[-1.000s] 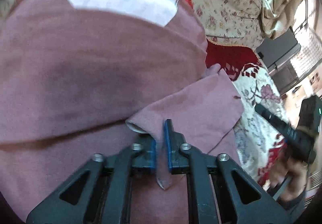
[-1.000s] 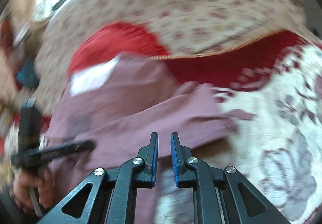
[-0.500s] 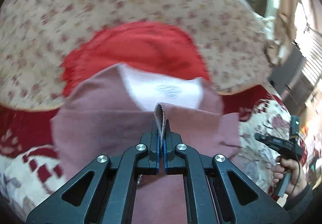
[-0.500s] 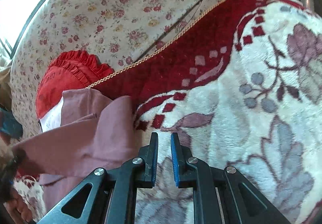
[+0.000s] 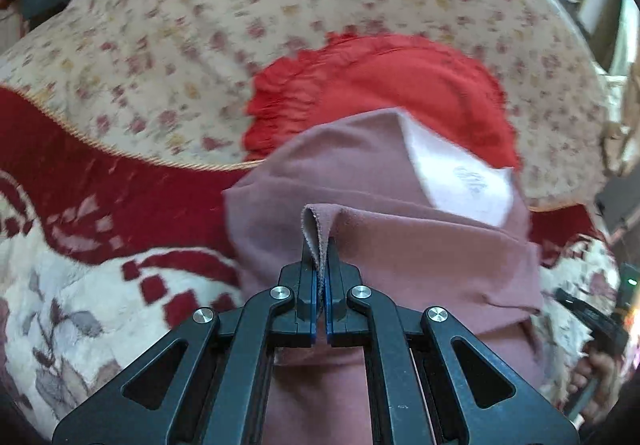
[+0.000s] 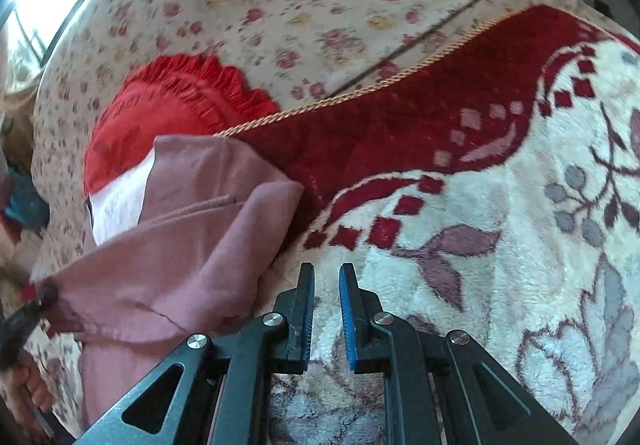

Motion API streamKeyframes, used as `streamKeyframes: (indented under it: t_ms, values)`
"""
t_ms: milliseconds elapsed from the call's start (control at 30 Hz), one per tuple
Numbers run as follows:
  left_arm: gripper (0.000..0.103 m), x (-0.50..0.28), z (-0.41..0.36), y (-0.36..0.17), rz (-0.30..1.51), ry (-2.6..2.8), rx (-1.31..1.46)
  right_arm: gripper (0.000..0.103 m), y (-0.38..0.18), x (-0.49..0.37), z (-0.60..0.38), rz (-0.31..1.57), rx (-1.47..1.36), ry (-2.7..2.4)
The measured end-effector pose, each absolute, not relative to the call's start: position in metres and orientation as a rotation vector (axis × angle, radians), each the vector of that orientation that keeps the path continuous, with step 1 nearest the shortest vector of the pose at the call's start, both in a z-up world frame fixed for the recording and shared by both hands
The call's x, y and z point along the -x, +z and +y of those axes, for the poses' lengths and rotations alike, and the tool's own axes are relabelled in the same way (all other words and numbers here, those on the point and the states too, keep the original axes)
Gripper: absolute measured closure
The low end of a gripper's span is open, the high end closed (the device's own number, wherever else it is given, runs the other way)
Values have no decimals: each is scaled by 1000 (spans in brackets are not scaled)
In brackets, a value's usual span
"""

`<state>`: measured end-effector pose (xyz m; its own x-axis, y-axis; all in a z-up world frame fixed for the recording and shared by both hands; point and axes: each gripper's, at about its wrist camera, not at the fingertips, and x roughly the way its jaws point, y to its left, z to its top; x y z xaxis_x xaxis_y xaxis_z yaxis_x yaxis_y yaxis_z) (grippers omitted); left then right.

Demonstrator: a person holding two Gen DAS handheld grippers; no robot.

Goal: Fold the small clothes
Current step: 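Carry the sleeve across the shirt body with the left tool and open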

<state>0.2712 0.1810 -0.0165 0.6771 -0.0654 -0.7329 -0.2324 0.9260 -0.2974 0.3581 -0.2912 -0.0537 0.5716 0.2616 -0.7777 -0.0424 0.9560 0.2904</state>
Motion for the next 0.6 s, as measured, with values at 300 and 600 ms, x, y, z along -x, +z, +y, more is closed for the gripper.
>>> streamKeyframes:
  t_ms: [300, 600]
  values:
    - [102, -280, 188, -36, 877, 146, 434, 92, -69, -355, -228, 1073, -29, 424]
    - [102, -280, 194, -35, 877, 127, 496, 91, -78, -348, -211, 1076, 35, 449]
